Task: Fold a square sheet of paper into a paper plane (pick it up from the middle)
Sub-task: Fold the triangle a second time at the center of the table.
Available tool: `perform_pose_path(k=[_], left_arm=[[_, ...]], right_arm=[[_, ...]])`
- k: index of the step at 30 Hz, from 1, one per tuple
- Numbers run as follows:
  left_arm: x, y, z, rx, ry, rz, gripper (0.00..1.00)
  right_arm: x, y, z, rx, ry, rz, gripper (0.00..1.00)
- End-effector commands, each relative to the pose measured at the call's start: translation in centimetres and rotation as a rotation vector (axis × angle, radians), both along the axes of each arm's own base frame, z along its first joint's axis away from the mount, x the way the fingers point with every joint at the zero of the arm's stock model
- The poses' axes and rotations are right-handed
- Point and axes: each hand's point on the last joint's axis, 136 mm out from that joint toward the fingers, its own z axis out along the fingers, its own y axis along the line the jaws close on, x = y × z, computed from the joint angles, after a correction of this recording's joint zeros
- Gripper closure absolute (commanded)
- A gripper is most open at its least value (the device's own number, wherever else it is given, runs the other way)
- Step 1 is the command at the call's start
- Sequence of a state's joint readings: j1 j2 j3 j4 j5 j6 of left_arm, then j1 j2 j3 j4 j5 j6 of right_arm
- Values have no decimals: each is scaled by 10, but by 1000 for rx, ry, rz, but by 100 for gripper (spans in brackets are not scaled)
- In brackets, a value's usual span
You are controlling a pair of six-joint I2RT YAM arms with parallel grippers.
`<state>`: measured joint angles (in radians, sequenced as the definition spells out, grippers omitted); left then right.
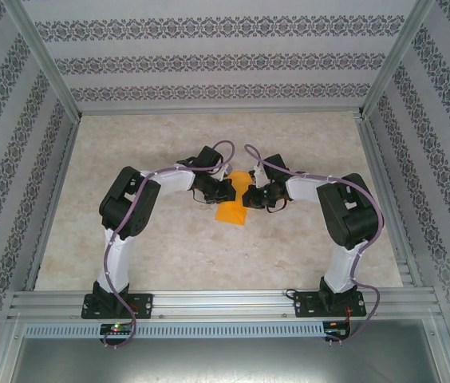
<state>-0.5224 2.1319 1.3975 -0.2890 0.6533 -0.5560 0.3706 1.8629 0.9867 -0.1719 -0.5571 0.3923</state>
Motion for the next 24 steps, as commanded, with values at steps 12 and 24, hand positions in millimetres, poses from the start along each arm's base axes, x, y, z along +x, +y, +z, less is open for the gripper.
perform_pose_path(k=[12, 24], left_arm=[[-16, 21, -43, 134, 55, -20, 89], [-21, 23, -57, 138, 73, -20, 89]], right_arm=[[1, -1, 39, 9, -65, -36, 88], [-34, 34, 57, 150, -33, 7, 94]])
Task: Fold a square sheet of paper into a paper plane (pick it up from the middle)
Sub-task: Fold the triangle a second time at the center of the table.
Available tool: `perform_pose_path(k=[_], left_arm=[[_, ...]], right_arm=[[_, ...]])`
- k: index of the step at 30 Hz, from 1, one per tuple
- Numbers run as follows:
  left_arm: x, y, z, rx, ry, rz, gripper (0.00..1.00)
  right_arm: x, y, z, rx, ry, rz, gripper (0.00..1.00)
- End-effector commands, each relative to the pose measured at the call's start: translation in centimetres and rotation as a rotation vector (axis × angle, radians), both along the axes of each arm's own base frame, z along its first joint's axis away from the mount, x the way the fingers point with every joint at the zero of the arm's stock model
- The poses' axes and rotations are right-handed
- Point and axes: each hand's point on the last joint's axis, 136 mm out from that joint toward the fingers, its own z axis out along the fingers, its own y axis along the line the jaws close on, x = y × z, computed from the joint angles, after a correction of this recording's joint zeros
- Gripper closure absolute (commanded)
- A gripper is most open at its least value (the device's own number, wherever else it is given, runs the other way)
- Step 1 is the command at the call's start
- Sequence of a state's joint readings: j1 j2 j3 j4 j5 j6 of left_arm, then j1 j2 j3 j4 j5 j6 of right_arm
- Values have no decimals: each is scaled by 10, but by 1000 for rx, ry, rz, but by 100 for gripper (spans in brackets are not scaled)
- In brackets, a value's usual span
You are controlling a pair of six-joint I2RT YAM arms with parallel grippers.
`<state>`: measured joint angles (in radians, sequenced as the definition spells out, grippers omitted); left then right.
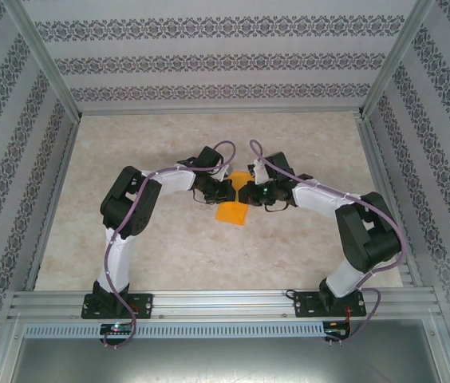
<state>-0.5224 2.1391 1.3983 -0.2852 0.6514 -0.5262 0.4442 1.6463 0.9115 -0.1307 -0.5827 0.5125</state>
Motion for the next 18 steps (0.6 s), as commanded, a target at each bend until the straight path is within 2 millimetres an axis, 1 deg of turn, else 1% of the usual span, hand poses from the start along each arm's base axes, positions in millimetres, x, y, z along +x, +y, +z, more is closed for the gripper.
perform_pose_path(k=[1, 4, 7, 13, 16, 18], left_arm=[[-22, 23, -55, 134, 92, 2, 89], [-23, 24, -57, 132, 96, 0, 90], [-24, 25, -58, 128, 100, 1, 90], [-24, 26, -61, 123, 105, 3, 90], [-25, 26, -62, 124, 108, 3, 90], [-24, 27, -62, 122, 108, 5, 90]], right_arm=[[-15, 10, -10, 37, 60, 16, 95], [-20, 13, -25, 31, 91, 23, 96], [-20, 13, -36, 21, 109, 16, 97], [-18, 8, -47, -26, 117, 18, 97], [-20, 7, -53, -42, 128, 26, 97], [-22, 2, -58, -76, 133, 30, 98]])
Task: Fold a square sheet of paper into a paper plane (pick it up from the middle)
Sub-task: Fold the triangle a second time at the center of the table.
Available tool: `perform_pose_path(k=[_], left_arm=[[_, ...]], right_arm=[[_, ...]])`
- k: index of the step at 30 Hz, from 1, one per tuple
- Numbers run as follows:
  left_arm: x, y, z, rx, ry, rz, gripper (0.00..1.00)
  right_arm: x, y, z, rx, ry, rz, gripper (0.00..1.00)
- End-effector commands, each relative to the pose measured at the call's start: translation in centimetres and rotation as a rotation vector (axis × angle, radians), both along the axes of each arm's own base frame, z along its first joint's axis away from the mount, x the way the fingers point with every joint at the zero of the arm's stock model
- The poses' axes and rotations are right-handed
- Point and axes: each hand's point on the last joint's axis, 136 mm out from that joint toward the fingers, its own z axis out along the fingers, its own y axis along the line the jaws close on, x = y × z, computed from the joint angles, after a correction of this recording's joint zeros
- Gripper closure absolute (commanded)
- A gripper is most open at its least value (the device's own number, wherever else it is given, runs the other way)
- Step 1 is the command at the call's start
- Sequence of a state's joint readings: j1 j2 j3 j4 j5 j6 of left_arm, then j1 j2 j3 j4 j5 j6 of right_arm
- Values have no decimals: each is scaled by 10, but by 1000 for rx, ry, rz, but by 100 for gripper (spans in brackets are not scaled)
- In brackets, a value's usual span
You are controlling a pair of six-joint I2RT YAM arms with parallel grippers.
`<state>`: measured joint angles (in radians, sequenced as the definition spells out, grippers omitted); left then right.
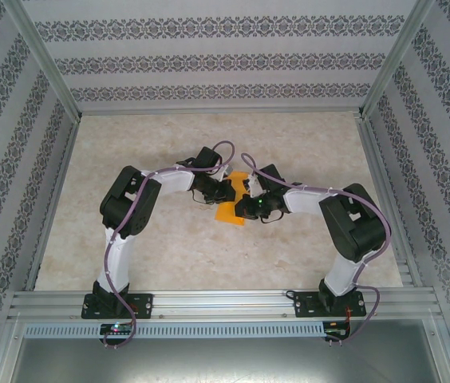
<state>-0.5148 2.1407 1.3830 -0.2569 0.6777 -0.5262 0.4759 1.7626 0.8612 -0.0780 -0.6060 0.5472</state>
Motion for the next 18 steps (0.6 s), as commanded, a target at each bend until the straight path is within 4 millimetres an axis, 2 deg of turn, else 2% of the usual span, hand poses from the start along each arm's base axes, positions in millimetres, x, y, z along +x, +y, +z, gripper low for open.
perform_pose_path(k=[1, 8, 18], left_arm=[[-24, 28, -63, 149, 106, 9, 90], [-24, 28, -65, 147, 113, 8, 90], [-24, 31, -70, 155, 120, 10, 90]], right_arm=[[0, -6, -9, -58, -2, 16, 98], [-3, -14, -15, -104, 3, 21, 98], [-15, -15, -22, -81, 31, 26, 98]])
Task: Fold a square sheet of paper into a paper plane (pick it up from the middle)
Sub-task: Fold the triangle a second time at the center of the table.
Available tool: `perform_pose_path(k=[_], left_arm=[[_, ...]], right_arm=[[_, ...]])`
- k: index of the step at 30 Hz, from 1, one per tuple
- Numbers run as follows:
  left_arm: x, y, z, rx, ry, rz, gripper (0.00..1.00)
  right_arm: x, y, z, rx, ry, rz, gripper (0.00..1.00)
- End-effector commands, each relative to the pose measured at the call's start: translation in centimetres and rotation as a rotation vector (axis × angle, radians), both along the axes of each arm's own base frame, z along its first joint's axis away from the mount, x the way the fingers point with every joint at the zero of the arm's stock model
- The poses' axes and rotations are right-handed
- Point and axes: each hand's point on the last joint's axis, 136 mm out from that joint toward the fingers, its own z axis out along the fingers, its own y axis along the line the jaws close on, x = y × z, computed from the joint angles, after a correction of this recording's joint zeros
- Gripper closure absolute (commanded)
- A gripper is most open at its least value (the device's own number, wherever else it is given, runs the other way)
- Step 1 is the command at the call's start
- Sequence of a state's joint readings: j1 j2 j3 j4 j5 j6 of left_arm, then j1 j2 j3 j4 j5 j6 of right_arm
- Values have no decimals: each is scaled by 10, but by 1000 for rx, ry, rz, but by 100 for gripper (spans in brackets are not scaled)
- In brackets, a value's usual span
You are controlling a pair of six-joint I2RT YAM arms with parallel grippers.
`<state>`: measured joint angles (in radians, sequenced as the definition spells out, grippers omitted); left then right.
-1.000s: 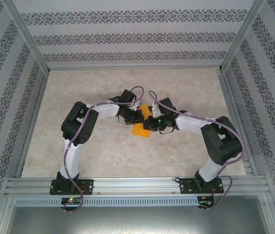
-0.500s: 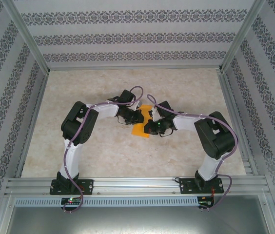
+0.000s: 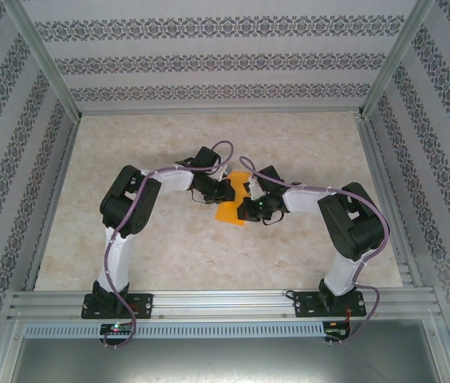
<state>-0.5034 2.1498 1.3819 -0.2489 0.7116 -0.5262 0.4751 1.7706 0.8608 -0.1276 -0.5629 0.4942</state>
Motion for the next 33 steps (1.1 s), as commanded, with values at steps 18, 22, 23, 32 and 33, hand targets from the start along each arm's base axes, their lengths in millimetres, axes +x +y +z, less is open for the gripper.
perform_pose_path(k=[18, 22, 23, 32, 33], left_arm=[[-22, 34, -73, 184, 108, 13, 90], [-22, 34, -72, 183, 110, 11, 90], [-22, 33, -72, 182, 110, 8, 90], [-22, 32, -66, 170, 105, 5, 90], [-22, 32, -66, 169, 104, 7, 90]], right_arm=[[-63, -28, -25, 3, 105, -40, 99], [-65, -26, -15, 34, 94, -42, 99], [-64, -24, -10, 48, 88, -40, 99], [-7, 6, 64, 258, -43, -66, 99], [0, 8, 64, 249, -50, -66, 99]])
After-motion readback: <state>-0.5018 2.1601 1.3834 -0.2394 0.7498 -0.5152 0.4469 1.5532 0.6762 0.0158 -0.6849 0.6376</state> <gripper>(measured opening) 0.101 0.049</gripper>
